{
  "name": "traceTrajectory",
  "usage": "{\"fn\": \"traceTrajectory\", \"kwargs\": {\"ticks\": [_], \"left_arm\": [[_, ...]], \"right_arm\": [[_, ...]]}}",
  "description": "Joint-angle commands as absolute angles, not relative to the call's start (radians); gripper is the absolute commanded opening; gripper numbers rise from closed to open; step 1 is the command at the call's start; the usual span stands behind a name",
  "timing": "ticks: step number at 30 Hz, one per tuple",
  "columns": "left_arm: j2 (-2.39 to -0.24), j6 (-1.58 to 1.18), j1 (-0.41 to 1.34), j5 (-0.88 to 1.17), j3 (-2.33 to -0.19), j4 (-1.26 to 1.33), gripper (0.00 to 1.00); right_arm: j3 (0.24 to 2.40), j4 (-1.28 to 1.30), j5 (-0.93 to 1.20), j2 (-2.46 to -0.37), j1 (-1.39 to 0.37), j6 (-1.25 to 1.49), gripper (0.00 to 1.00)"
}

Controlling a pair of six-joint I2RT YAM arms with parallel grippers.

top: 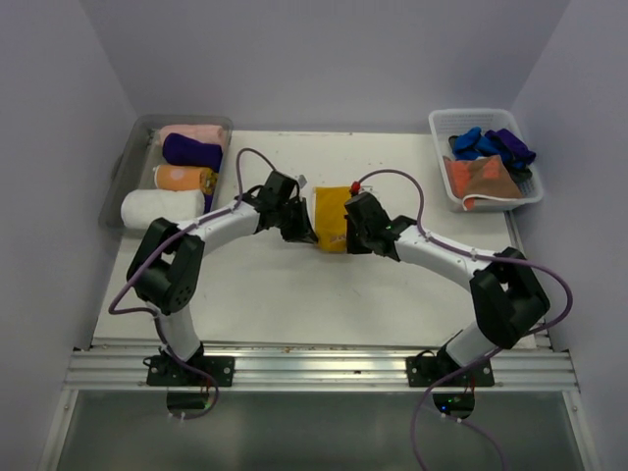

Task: Roll the towels
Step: Roll the towel

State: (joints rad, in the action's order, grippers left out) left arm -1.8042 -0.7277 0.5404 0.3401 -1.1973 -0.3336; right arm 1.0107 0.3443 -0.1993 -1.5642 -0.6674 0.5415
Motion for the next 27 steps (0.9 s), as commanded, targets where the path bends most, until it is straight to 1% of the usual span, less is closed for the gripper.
{"fn": "traceTrajectory", "kwargs": {"ticks": [1,7,12,15,16,17,18,19,21,22,23,24,26,27], "left_arm": [[-1.81,-0.69,0.525,0.376,-1.249,-0.356,0.0],[-1.755,-0.687,0.525,0.413,-1.123,-0.331,0.0],[-1.7,-0.672,0.526,0.431,-1.017,-0.331,0.0],[-1.669,-0.654,0.525,0.439,-0.976,-0.341,0.0],[-1.666,-0.643,0.526,0.442,-0.97,-0.345,0.0],[-1.66,-0.637,0.525,0.443,-0.957,-0.356,0.0],[-1.657,-0.631,0.526,0.44,-0.951,-0.36,0.0],[-1.655,-0.623,0.525,0.442,-0.945,-0.362,0.0],[-1.655,-0.611,0.525,0.46,-0.931,-0.354,0.0],[-1.658,-0.598,0.525,0.463,-0.931,-0.354,0.0],[-1.666,-0.592,0.525,0.462,-0.939,-0.368,0.05],[-1.667,-0.586,0.525,0.454,-0.939,-0.371,0.24],[-1.649,-0.581,0.526,0.451,-0.937,-0.374,0.44],[-1.64,-0.58,0.525,0.439,-0.939,-0.377,0.59]], "right_arm": [[1.045,0.339,-0.166,-1.56,-0.664,0.535,0.0],[0.899,0.313,-0.1,-1.483,-0.684,0.609,0.0],[0.801,0.328,-0.095,-1.436,-0.784,0.638,0.0],[0.785,0.353,-0.087,-1.428,-0.833,0.646,0.0],[0.785,0.359,-0.089,-1.416,-0.838,0.637,0.04],[0.785,0.373,-0.092,-1.405,-0.842,0.631,0.12],[0.791,0.386,-0.121,-1.398,-0.842,0.624,0.29],[0.796,0.412,-0.133,-1.379,-0.844,0.608,0.34],[0.816,0.439,-0.179,-1.364,-0.844,0.588,0.41],[0.822,0.446,-0.193,-1.356,-0.844,0.565,0.41],[0.83,0.465,-0.202,-1.348,-0.844,0.554,0.41],[0.842,0.472,-0.209,-1.345,-0.844,0.54,0.41],[0.854,0.485,-0.244,-1.347,-0.856,0.5,0.4],[0.867,0.483,-0.255,-1.351,-0.862,0.48,0.39]]}}
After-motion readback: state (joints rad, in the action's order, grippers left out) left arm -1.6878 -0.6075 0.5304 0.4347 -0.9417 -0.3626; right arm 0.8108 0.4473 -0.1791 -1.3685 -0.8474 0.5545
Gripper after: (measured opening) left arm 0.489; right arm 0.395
